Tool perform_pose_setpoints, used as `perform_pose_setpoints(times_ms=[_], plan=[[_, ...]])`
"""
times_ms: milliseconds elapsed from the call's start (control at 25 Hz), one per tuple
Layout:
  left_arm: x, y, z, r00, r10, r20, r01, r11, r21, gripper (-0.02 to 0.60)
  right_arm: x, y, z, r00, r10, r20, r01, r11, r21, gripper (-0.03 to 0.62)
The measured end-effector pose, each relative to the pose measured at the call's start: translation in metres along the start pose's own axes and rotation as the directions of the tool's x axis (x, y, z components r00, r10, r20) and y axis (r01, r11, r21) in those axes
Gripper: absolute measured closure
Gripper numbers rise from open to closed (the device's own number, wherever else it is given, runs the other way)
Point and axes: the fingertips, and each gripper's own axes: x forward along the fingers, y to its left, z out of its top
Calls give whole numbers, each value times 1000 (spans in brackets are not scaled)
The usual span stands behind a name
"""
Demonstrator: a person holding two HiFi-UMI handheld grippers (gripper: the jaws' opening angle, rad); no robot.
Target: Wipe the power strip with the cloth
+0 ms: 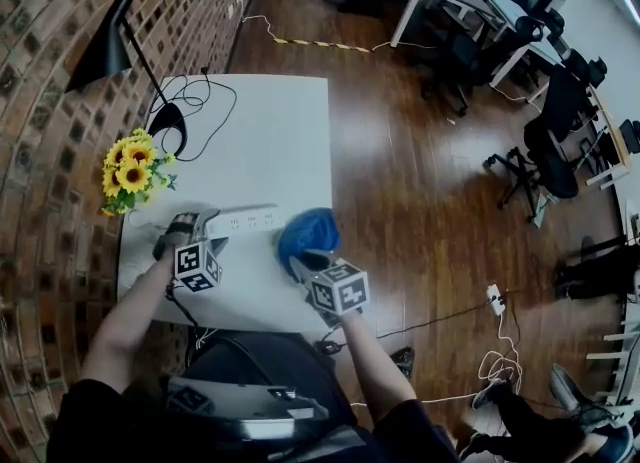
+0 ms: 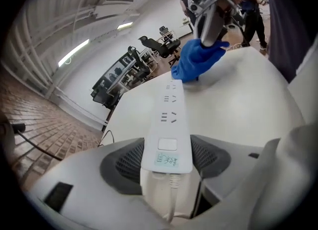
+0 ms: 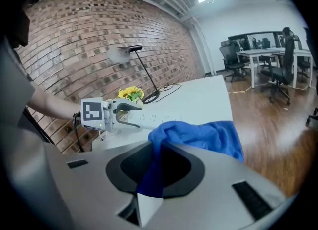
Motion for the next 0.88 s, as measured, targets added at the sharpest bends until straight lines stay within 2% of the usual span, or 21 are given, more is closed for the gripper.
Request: perform_pose_setpoints(times_ms=[120, 200, 280, 360, 440, 520, 600, 640, 720, 800, 880], plan=[[-1, -3, -2, 998, 63, 6, -63, 995, 71, 278, 11, 14, -4, 995, 53, -83, -60, 994, -89, 511], [-2, -5, -3, 995, 102, 13, -103, 988, 117, 278, 14, 24, -14, 979, 81, -186, -114, 978, -174, 416], [-6, -7, -4, 990, 139, 20, -140, 977, 160, 279, 11, 28, -21, 964, 89, -250, -153, 957, -248, 413], [-7, -10, -6, 986, 166, 31, -169, 966, 195, 279, 3, 28, -17, 961, 94, -260, -168, 946, -278, 413], [-8, -13, -6, 981, 188, 44, -193, 957, 215, 281, -2, 27, 1, 972, 97, -213, -157, 946, -285, 413], [-10, -14, -6, 977, 204, 56, -211, 954, 213, 282, 8, 26, 25, 983, 80, -162, -132, 931, -342, 413], [-11, -14, -6, 974, 216, 63, -225, 952, 210, 282, 32, 28, 43, 985, 49, -165, -121, 877, -464, 373], [-12, -14, -6, 974, 219, 62, -227, 953, 202, 282, 47, 29, 49, 983, 31, -182, -125, 838, -532, 373], [-12, -16, -6, 973, 223, 61, -230, 954, 193, 282, 77, 29, 54, 971, -5, -238, -152, 754, -639, 295], [-12, -17, -7, 973, 223, 61, -231, 954, 190, 282, 99, 28, 52, 949, -32, -312, -204, 694, -690, 293], [-13, -18, -8, 974, 220, 57, -227, 957, 179, 282, 113, 24, 37, 915, -49, -401, -269, 665, -696, 293]])
